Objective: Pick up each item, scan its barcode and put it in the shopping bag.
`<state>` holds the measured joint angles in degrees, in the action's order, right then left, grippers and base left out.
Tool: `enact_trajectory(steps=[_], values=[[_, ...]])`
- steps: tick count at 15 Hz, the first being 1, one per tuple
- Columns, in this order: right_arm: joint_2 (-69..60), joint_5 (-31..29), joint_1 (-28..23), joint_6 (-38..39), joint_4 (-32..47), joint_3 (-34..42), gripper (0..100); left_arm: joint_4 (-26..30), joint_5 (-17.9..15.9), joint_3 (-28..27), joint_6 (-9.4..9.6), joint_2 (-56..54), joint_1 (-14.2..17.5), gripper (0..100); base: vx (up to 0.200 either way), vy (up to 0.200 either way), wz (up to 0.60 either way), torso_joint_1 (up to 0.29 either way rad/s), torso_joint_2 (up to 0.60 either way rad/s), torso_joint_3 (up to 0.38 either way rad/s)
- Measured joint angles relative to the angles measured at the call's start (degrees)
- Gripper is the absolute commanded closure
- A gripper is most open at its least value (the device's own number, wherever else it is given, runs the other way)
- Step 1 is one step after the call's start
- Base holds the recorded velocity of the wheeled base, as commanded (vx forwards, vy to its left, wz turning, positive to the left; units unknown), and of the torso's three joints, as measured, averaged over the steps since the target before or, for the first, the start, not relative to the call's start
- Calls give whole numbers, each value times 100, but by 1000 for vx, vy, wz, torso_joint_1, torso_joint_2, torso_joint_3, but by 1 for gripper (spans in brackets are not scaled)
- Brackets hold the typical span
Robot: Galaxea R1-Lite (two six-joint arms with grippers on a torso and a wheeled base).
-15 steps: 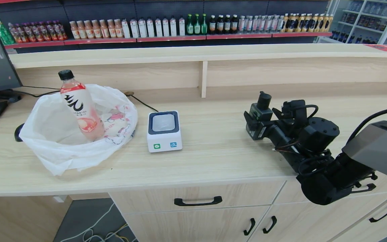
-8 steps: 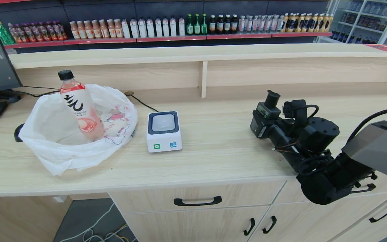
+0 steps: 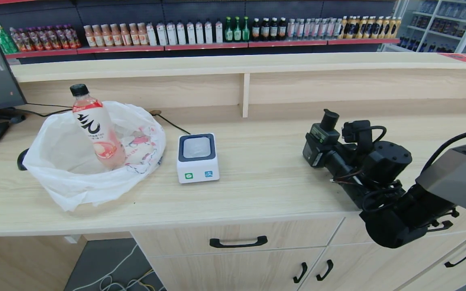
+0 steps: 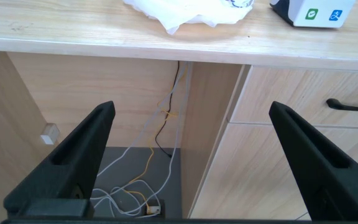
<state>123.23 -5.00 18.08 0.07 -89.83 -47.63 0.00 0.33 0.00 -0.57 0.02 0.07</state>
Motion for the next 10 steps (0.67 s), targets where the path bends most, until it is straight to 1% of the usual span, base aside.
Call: enact_trajectory(steps=[6, 10], values=[[-597, -9, 140, -15, -9, 356, 100, 0, -1, 0, -2, 0, 0, 0, 0, 0, 0, 0, 0, 0], [-1211, -11, 201, -15, -11, 963, 100, 0, 0, 0, -2, -2, 0, 0, 0, 0, 0, 0, 0, 0]])
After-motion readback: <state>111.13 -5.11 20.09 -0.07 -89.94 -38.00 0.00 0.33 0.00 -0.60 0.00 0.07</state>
